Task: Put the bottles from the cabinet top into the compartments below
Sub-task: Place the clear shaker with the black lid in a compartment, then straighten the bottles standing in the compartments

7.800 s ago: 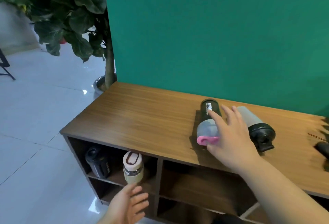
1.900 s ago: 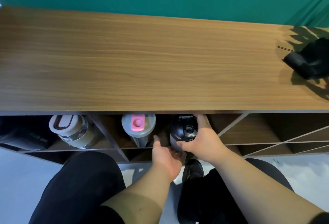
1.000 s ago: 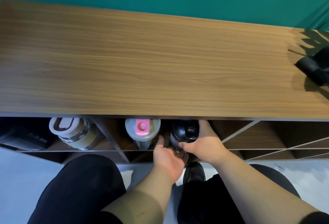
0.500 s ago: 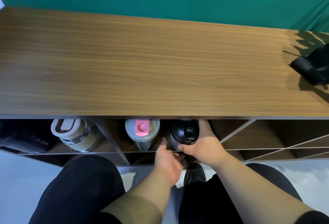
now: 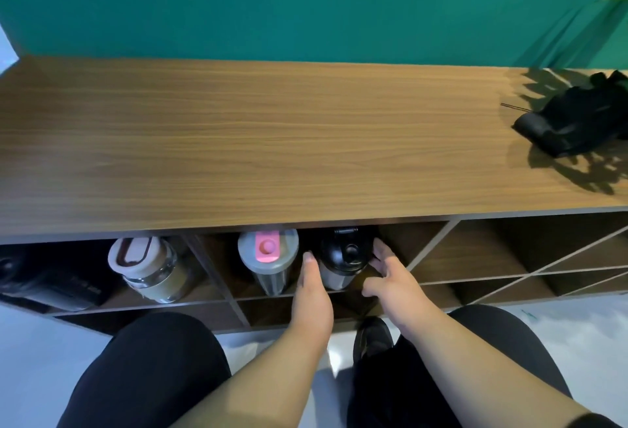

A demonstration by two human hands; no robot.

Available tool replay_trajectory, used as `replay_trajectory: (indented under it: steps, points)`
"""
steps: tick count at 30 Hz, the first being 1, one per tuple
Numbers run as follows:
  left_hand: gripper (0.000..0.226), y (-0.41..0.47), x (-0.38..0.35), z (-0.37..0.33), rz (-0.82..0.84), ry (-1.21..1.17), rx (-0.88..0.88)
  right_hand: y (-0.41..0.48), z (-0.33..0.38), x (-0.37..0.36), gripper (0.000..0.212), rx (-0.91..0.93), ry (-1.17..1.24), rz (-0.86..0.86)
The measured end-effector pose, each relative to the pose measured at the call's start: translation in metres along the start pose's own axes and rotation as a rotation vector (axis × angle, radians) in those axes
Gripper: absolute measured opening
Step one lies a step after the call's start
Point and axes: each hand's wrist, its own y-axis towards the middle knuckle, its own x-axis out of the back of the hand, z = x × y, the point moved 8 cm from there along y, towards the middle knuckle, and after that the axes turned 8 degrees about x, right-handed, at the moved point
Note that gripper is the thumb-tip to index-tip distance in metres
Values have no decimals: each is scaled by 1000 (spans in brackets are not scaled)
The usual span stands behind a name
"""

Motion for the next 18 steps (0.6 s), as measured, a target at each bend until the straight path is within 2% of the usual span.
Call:
replay_trajectory:
  steps: [4, 11, 18]
  points:
    - [61, -8, -5, -7, 51, -31, 11, -5, 3, -4, 92, -15, 34, 23]
    - [54, -14, -8, -5, 72, -10, 39, -7, 2, -5, 93, -50, 54, 17]
    - [59, -18, -9, -12, 83, 8, 4, -9, 4, -5, 95, -55, 47, 21]
